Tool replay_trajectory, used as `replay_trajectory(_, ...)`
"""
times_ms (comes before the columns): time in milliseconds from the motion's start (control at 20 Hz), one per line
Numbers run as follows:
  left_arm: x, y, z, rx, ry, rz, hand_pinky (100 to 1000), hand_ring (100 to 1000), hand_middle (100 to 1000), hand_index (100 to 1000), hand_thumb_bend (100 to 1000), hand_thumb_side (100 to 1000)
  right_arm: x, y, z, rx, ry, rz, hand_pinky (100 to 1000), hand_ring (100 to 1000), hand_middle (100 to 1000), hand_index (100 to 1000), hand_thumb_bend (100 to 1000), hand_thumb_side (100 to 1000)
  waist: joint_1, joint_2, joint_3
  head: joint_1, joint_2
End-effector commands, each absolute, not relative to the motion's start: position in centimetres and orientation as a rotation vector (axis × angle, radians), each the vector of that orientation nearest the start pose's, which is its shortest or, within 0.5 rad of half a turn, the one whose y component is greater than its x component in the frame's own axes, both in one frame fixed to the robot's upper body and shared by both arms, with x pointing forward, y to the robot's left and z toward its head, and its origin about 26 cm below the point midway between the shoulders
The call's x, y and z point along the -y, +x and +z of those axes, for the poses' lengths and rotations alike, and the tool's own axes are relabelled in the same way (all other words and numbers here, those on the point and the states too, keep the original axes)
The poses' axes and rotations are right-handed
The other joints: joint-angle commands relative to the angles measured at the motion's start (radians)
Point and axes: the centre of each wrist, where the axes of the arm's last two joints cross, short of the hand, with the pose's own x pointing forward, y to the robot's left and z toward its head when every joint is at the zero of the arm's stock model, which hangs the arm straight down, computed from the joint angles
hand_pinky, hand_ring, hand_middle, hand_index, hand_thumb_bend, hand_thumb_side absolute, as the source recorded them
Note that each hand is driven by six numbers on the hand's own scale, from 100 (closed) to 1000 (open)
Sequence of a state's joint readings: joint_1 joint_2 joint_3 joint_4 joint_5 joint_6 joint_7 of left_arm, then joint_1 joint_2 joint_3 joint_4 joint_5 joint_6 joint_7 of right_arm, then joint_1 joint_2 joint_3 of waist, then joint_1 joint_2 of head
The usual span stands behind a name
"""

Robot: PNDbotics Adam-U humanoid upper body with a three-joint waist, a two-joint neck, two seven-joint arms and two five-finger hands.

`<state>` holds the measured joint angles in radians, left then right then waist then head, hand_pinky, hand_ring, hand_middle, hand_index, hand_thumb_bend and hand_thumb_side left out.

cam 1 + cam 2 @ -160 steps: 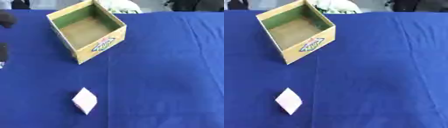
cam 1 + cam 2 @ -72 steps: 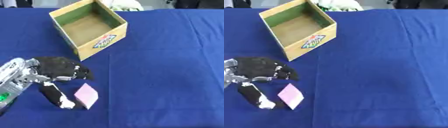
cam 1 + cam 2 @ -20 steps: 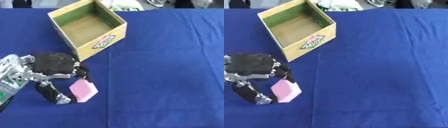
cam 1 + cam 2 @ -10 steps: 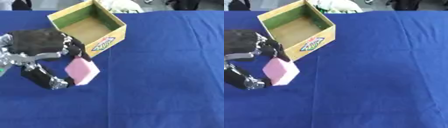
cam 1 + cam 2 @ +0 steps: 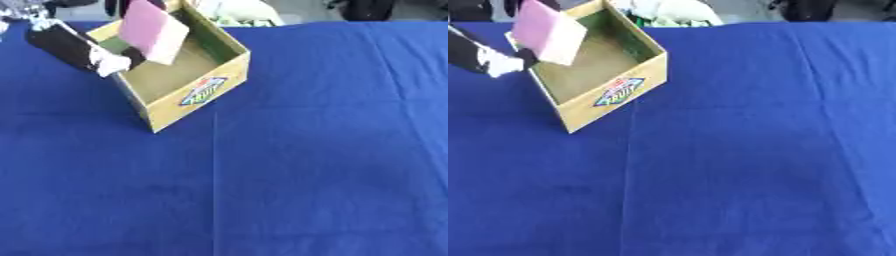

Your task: Pick up objects on the table and place them in the box.

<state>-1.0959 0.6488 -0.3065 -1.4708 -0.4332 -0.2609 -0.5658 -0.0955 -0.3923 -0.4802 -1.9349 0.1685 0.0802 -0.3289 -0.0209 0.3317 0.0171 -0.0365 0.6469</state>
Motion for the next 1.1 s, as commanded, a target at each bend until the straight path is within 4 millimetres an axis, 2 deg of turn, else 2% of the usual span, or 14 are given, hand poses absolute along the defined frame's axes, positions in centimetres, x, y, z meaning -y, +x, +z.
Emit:
replay_trajectory(50,-22.6,41.7,38.2,-2.513,-1.022,2.226,489,538,598,690,100,252,41.3,25.2,19.1,1.999,-1.097,-0.203,484,724,594,762,100,1000,0.000,-0.008,-0.008,0.016,-0.027)
replay_trajectory(300,-23.3,44.8,38.1,-2.579,-1.166,2.174,503,549,598,692,100,252,41.2,25.5,19.2,2.015,-1.079,-0.204,483,724,593,762,100,1000,0.002,0.015,-0.026,0.030,-0.048)
replay_trajectory(550,-24.0,47.1,37.1,-2.589,-1.345,2.135,521,564,589,687,100,252,41.1,25.8,19.4,2.031,-1.061,-0.205,482,725,593,762,100,1000,0.007,0.035,-0.049,0.040,-0.069)
replay_trajectory(950,-24.4,48.9,34.5,-2.441,-1.505,2.209,546,585,593,691,100,245,41.1,26.0,19.4,2.041,-1.048,-0.211,481,725,593,762,100,1000,0.011,0.048,-0.065,0.042,-0.077)
replay_trajectory(1100,-24.5,49.3,33.4,-2.393,-1.547,2.261,587,623,630,728,100,221,41.1,26.0,19.4,2.042,-1.046,-0.214,481,719,592,762,100,1000,0.012,0.049,-0.069,0.044,-0.078)
